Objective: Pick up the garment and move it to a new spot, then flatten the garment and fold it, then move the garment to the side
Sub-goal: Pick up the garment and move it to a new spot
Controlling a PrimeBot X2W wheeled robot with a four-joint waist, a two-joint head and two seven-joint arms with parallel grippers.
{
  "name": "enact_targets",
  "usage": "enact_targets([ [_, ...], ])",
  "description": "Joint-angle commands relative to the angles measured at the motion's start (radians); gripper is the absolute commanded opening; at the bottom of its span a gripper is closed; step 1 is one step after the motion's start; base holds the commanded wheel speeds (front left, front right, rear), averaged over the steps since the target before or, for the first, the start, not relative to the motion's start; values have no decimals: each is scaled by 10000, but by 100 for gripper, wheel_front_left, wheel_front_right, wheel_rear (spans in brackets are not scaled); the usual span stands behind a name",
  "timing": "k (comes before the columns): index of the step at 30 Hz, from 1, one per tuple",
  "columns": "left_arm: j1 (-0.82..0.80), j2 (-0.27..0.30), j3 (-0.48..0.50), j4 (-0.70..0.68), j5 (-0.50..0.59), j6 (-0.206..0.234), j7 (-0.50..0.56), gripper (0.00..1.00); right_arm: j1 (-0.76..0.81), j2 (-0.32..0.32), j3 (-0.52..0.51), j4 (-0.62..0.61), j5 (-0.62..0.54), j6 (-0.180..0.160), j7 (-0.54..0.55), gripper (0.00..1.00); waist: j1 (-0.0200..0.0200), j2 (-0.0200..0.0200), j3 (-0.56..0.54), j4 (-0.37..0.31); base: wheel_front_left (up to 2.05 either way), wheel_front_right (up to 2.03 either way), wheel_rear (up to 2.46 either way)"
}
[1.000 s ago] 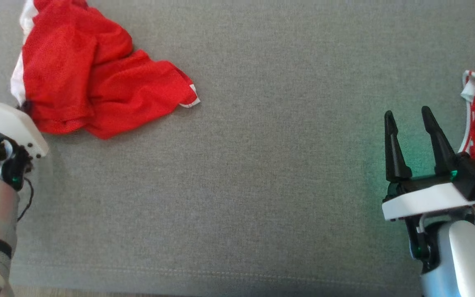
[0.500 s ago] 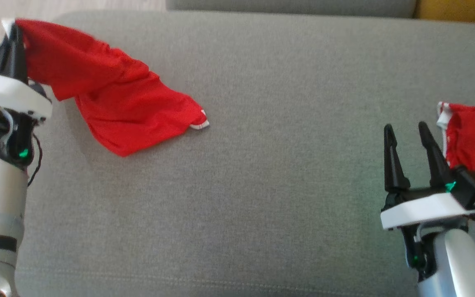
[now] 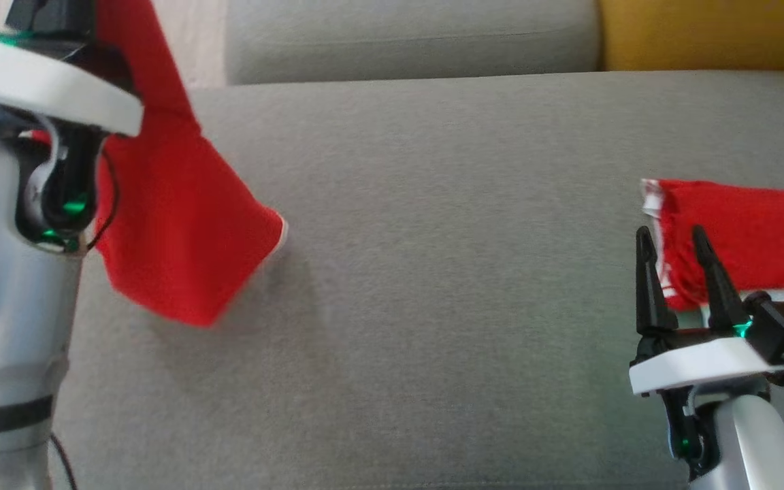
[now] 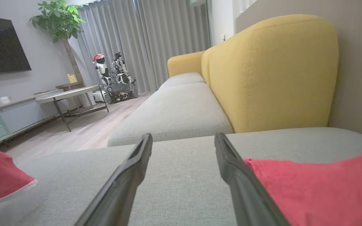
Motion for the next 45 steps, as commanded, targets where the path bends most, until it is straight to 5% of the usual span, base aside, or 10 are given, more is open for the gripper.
enact_targets([
  [1, -422, 319, 257, -916, 12, 210, 293, 0, -199, -43, 189, -312, 106, -9, -174, 100, 0, 0, -139, -435, 0, 0, 0],
  [7, -582, 302, 307, -2259, -215, 698, 1139, 0, -209, -43, 68, -284, 208, -9, -313, 100, 0, 0, -14, -1154, 0, 0, 0],
  [14, -565, 471, -5, -2192, -42, 770, 1624, 0, -353, -43, 149, -144, 337, -9, -479, 100, 0, 0, 302, -1870, 0, 0, 0],
  [20, -1160, 570, -887, -569, 887, 390, 1484, 0, -675, -43, 490, -1, 479, -9, -621, 100, 0, 0, 753, -2630, 0, 0, 0],
  [30, -2539, -119, -2303, 3456, 1945, -350, 804, 0, -1078, -43, 1250, 353, 822, -9, -834, 100, 0, 0, 1345, -3665, 0, 0, 0],
  [31, -2635, -225, -2319, 3854, 1989, -298, 630, 20, -1101, -43, 1282, 388, 848, -9, -848, 100, 0, 0, 1364, -3698, 0, 0, 0],
  [32, -2730, -318, -2303, 4261, 2034, -190, 437, 86, -1122, -43, 1308, 421, 871, -9, -861, 100, 0, 0, 1380, -3720, 0, 0, 0],
  [33, -2820, -402, -2284, 4667, 2054, -112, 269, 100, -1139, -43, 1335, 453, 895, -9, -872, 100, 0, 0, 1389, -3736, 0, 0, 0],
  [38, -3283, -626, -2014, 6197, 1916, 2, -699, 100, -1182, -43, 1402, 605, 924, -9, -904, 100, 0, 0, 1321, -3584, 0, 0, 0],
  [45, -3464, -692, -1684, 7022, 1544, -382, -1642, 100, -1070, -43, 1245, 744, 725, -9, -918, 100, 0, 0, 902, -2721, 0, 0, 0],
])
